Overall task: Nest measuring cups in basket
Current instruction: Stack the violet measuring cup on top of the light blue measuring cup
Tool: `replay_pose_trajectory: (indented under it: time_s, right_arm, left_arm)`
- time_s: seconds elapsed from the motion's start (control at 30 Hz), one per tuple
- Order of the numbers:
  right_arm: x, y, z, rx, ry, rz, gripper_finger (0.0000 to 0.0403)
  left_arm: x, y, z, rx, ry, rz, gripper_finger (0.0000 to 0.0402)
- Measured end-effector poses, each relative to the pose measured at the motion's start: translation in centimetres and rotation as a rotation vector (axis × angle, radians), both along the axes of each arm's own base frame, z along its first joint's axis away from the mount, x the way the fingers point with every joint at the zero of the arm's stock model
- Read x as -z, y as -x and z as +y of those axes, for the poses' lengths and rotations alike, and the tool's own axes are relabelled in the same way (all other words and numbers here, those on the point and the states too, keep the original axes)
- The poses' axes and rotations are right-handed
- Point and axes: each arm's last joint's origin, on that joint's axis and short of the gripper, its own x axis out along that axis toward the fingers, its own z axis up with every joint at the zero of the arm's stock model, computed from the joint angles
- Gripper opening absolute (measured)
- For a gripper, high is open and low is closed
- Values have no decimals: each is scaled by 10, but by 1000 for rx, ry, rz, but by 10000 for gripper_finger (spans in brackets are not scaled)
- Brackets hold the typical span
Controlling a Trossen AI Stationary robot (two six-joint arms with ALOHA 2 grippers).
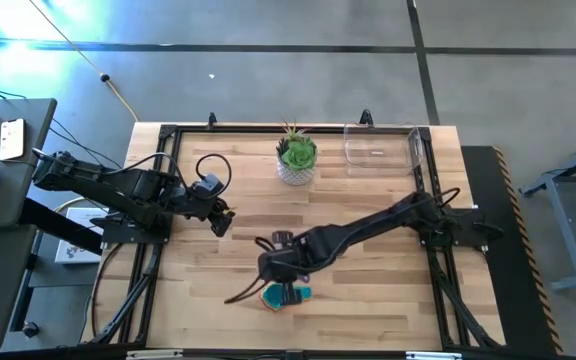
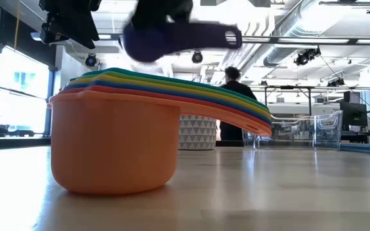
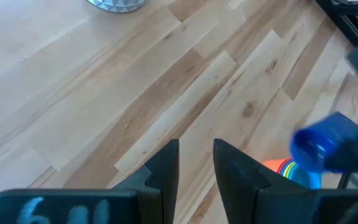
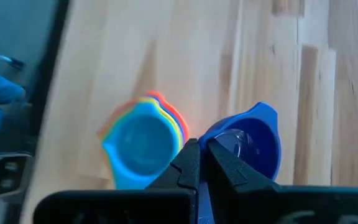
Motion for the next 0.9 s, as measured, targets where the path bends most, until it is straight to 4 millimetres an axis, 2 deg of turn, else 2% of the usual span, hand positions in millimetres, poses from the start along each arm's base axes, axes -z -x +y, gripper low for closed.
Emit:
replay_pose_trajectory:
  time_s: [0.07,0.2,0.5,0.67,0.9]
  right_arm:
    - [-6,1,8,-17,-10,-26,1]
    - [-5,7,25,-78,-8,-31,0]
    - [15,12,58,-193,47,-26,0]
    - [30,10,63,-248,91,-3,0]
    - [33,7,61,-268,143,-19,0]
  left_arm:
    - [0,0,0,0,0,0,90]
    - [0,0,0,5,4,1,90]
    - [0,0,0,39,-22,7,90]
    - [0,0,0,39,-22,8,90]
    - [0,0,0,40,-24,8,90]
